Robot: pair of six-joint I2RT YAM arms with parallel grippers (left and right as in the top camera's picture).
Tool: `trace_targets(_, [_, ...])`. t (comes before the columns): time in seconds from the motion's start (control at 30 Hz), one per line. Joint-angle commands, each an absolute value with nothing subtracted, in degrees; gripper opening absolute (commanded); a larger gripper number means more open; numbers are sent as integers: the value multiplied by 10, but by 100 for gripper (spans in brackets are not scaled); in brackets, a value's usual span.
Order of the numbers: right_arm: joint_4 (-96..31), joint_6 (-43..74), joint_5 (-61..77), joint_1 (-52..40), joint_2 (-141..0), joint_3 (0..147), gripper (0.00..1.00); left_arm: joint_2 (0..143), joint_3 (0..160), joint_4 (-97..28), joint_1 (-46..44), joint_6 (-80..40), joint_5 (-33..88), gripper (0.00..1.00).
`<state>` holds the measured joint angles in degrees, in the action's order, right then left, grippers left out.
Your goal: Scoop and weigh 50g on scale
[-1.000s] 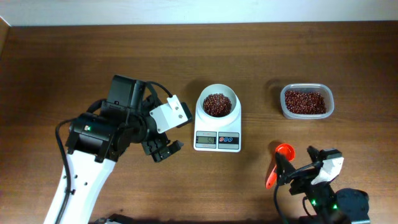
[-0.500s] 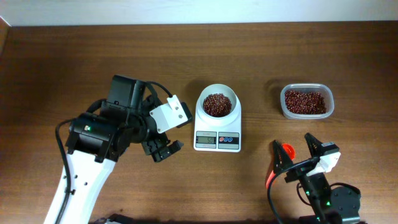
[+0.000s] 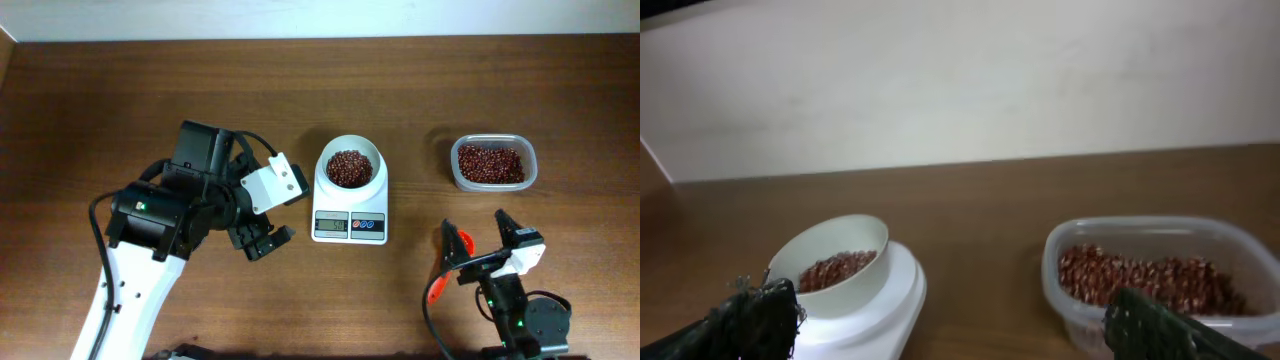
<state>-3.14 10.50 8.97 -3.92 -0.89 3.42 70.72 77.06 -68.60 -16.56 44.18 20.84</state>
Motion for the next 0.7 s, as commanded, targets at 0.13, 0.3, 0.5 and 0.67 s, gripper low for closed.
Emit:
trace_targets(0.13, [-8, 88, 83, 5, -2, 3, 99, 705, 779, -687, -163, 453, 216, 99])
trace_targets(0.3, [-9, 35, 76, 9, -2, 3, 99, 705, 779, -687, -163, 453, 216, 99])
trace_targets(0.5, [-43, 34, 34, 10, -2, 3, 99, 705, 779, -687, -163, 453, 216, 99])
trace_targets(0.67, [-45, 34, 21, 32, -2, 3, 99, 705, 779, -687, -163, 453, 216, 99])
